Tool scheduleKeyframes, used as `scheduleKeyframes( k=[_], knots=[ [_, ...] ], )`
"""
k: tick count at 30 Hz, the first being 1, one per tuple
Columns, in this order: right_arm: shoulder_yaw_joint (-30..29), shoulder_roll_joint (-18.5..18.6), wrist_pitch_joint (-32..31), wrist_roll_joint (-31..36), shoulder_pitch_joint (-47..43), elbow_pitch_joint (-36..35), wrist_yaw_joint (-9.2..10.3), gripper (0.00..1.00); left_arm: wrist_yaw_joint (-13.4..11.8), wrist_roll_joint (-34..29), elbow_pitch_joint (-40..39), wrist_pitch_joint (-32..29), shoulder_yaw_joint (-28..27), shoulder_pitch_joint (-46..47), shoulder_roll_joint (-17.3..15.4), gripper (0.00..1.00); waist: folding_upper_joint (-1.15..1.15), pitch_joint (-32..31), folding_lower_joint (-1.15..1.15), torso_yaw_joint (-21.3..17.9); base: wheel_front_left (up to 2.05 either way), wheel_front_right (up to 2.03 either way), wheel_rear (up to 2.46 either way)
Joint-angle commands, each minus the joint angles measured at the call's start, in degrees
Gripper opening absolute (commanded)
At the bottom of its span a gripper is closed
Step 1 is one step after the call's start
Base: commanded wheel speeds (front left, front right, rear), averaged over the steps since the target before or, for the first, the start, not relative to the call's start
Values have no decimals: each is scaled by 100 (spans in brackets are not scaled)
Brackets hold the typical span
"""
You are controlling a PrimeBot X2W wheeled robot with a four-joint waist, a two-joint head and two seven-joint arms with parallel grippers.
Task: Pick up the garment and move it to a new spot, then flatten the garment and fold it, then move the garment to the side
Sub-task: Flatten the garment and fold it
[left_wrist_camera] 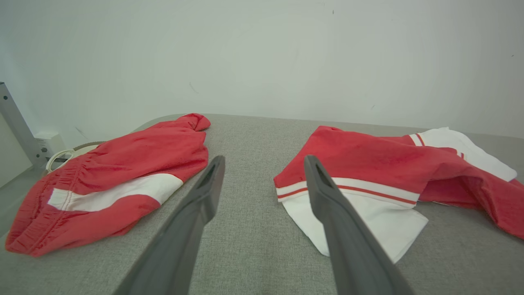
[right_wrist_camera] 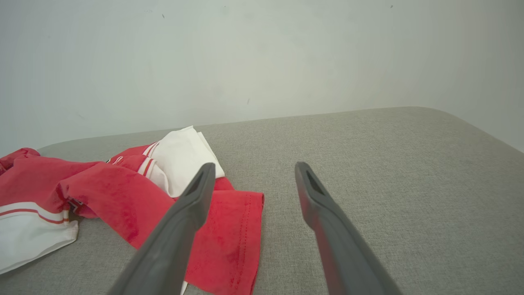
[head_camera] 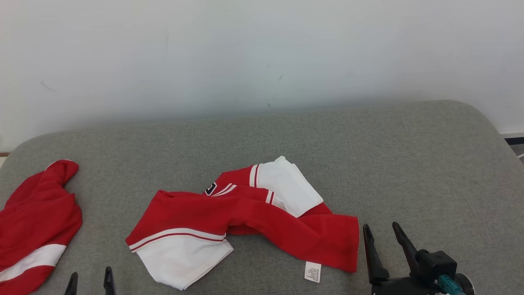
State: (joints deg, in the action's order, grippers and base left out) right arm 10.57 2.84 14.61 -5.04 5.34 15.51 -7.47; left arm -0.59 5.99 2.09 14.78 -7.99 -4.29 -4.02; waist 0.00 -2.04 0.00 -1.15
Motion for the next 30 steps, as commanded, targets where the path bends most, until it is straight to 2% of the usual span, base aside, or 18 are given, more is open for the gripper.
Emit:
scheduleKeyframes(
  k=[1,7,13,19,30],
  knots=[
    [11,2,4,-8,-24,4,-4,100,4,-31,5,40,1,-34,2,100,0,-3,0,-1,0,0,0],
    [8,2,13,-7,-24,17,-4,100,13,-52,18,40,25,-15,9,100,0,-21,0,13,0,0,0],
    [27,2,-41,-32,-92,81,-4,100,273,208,180,30,148,-22,31,100,0,-68,0,43,0,0,0],
    [103,2,-338,-166,-136,299,-4,100,500,464,707,29,453,19,61,100,0,-24,0,51,0,0,0],
    [305,2,-643,-299,40,969,-4,100,698,857,1881,29,1016,597,98,100,0,183,0,6,0,0,0]
  ],
)
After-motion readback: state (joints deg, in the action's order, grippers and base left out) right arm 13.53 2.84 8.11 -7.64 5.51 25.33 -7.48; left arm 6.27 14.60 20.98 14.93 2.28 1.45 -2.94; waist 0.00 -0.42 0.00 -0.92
